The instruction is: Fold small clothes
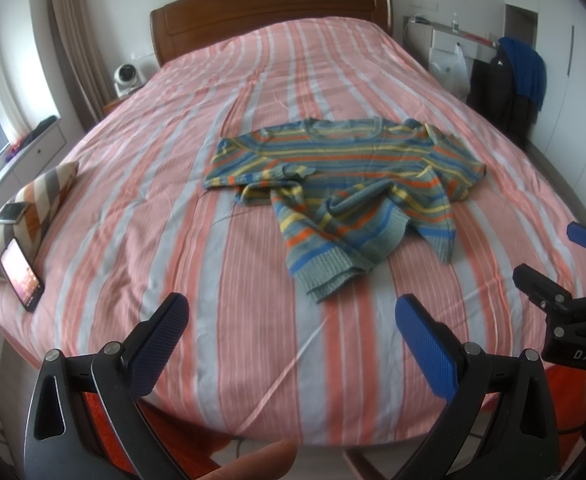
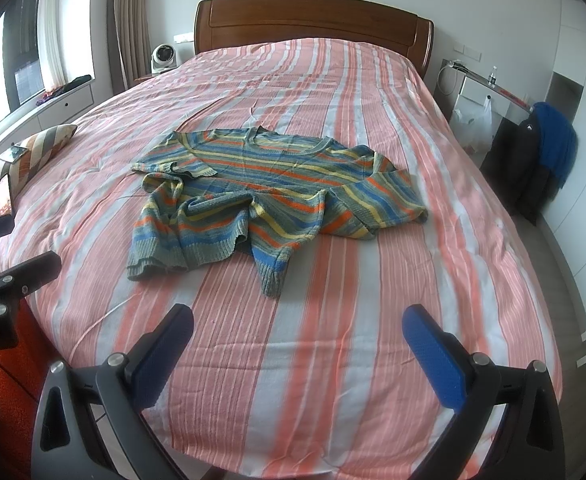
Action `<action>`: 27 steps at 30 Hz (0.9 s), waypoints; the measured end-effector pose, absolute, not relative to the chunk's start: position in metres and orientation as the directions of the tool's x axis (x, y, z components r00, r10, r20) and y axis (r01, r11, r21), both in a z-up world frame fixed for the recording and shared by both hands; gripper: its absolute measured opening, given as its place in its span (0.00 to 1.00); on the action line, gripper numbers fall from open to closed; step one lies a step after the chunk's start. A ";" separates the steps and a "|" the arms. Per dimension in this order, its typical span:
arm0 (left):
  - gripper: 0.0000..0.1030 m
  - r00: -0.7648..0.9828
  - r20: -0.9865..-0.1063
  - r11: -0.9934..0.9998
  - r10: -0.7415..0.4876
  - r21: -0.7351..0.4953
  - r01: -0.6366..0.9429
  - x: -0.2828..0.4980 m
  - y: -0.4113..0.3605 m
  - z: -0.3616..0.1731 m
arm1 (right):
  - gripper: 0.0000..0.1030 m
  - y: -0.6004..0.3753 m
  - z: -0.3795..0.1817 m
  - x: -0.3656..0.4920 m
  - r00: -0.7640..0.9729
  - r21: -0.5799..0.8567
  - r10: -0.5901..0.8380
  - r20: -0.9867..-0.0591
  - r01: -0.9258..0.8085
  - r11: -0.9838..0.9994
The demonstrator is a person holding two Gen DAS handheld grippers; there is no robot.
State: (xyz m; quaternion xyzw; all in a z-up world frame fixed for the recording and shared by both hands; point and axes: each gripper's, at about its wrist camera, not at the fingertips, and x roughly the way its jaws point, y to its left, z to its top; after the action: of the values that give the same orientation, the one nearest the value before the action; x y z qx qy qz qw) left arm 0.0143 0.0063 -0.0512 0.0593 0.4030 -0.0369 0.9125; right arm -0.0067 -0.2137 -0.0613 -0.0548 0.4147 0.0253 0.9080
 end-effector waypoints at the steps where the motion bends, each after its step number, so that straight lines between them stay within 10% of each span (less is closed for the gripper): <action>1: 1.00 0.673 -0.740 0.990 -0.020 0.078 0.115 0.014 0.006 -0.051 | 1.00 -0.214 -0.061 -0.007 0.655 -0.079 0.000 -0.756 -0.091 0.993; 14: 1.00 0.615 -0.788 1.000 -0.022 -0.007 0.027 0.030 0.046 -0.079 | 1.00 -0.239 -0.059 -0.009 0.677 -0.030 -0.005 -0.736 -0.025 0.999; 23: 0.98 0.506 -0.828 0.959 -0.241 -0.125 0.253 0.096 0.008 -0.130 | 0.85 -0.271 -0.131 0.069 0.511 0.409 0.406 -0.758 -0.113 0.906; 25: 0.59 0.496 -0.845 0.955 -0.201 -0.055 0.293 0.109 -0.014 -0.148 | 0.71 -0.264 -0.152 0.094 0.462 0.499 0.497 -0.734 -0.130 0.857; 27: 0.05 0.467 -0.869 0.961 -0.163 -0.032 0.276 0.119 -0.016 -0.161 | 0.14 -0.259 -0.173 0.115 0.409 0.560 0.560 -0.721 -0.134 0.818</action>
State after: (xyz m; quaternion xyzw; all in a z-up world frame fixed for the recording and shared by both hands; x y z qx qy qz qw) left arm 0.1192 -0.0161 -0.1608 0.0566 0.5001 -0.1283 0.8545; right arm 0.1146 -0.2592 -0.1728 0.2132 0.4999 0.2136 0.8118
